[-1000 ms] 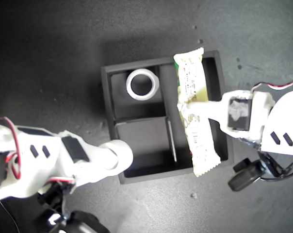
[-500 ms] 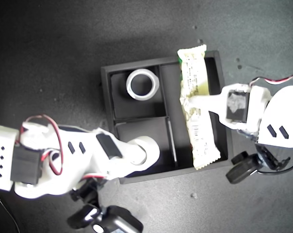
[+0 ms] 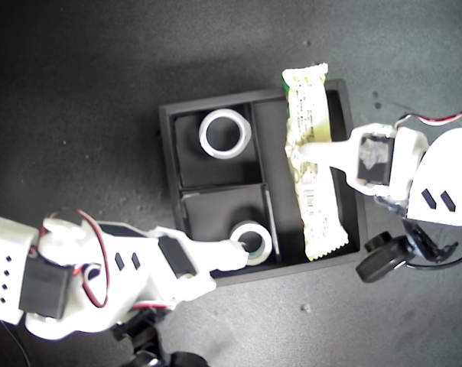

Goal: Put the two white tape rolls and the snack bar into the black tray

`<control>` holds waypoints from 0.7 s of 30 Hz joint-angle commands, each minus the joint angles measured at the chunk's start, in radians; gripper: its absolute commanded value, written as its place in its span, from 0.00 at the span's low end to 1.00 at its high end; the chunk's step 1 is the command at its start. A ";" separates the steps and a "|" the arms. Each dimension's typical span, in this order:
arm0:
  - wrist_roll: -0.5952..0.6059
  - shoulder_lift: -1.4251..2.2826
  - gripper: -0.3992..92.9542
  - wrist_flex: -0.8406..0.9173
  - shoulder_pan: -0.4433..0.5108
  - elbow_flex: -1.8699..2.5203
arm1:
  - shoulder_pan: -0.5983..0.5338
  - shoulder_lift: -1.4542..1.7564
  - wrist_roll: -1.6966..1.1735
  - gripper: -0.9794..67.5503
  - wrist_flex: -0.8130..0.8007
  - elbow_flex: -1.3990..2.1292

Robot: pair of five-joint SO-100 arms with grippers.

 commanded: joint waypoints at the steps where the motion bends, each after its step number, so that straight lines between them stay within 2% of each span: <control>1: -0.040 0.084 0.13 0.089 0.006 -0.029 | 0.006 0.008 -0.038 0.18 0.072 -0.054; 3: -0.077 0.155 0.11 0.196 -0.023 0.021 | 0.003 0.014 -0.054 0.37 0.135 -0.071; 7: -0.170 0.394 0.01 0.265 -0.083 0.282 | -0.017 0.021 -0.086 0.41 0.321 -0.215; 10: -0.222 0.560 0.01 0.235 -0.101 0.506 | -0.025 0.021 -0.049 0.36 0.520 -0.403; 11: -0.232 0.603 0.01 0.204 -0.106 0.586 | -0.025 0.023 0.011 0.31 0.597 -0.477; 12: -0.236 0.638 0.01 0.166 -0.112 0.658 | -0.021 0.023 0.074 0.23 0.649 -0.531; 14: -0.235 0.687 0.01 0.097 -0.124 0.782 | 0.002 0.023 0.284 0.02 0.732 -0.621; 17: -0.209 0.741 0.01 0.015 -0.144 0.920 | 0.031 0.023 0.689 0.01 0.879 -0.696; 21: -0.184 0.844 0.01 -0.035 -0.175 1.066 | 0.017 0.028 1.015 0.01 0.991 -0.713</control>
